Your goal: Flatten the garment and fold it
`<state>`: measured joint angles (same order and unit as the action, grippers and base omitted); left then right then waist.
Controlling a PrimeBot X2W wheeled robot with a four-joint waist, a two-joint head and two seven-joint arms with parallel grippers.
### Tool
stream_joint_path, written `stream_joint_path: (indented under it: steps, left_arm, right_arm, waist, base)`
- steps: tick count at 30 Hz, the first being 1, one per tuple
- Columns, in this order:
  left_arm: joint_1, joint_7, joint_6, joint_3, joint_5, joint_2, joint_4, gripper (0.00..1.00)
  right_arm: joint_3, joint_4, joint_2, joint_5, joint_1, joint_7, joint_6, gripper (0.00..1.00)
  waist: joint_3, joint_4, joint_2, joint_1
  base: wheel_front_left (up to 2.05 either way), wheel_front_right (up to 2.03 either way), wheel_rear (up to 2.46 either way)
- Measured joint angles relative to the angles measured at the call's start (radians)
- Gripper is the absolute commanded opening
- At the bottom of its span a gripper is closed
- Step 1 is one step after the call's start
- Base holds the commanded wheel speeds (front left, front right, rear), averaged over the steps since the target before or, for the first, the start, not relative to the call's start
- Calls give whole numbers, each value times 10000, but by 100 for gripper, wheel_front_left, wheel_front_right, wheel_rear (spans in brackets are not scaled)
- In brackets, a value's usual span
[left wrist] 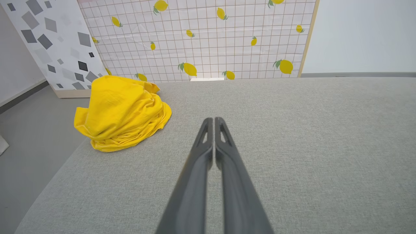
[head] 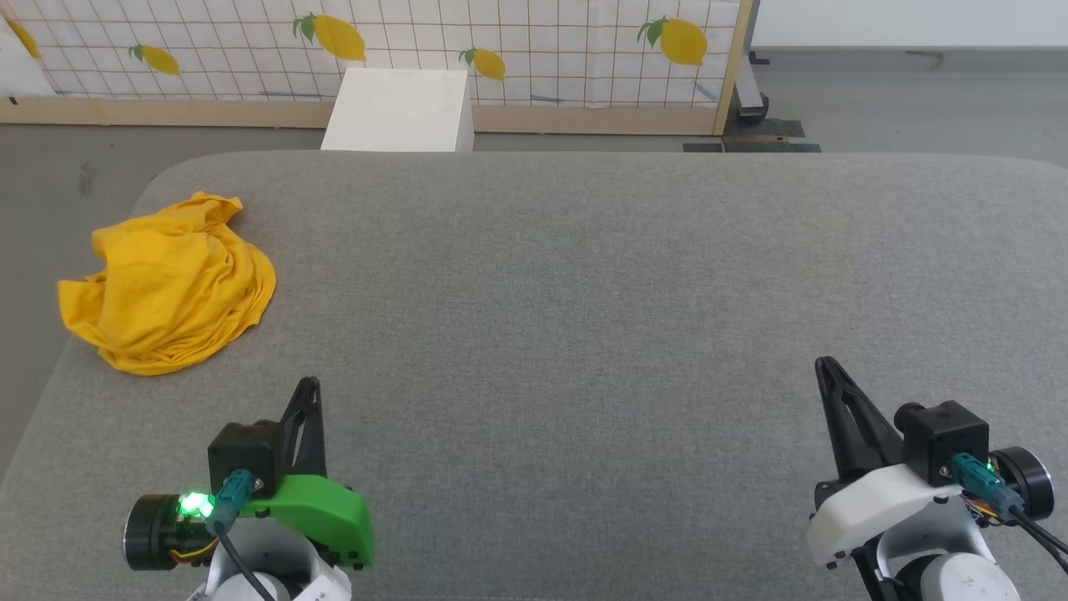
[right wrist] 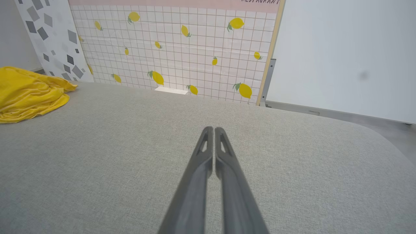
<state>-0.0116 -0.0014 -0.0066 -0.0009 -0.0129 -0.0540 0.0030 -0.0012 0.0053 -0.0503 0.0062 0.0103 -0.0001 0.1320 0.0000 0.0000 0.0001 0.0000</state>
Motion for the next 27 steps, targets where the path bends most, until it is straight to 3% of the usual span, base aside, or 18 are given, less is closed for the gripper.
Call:
stream_joint_path:
  steps: [27]
  left_arm:
    - [-2, -368, -2, -35, -226, -2, 439, 100]
  right_arm:
    - [-253, 387, 0, 320, -93, -372, 0, 100]
  waist:
    - [0, 131, 0, 0]
  base:
    - [0, 0, 0]
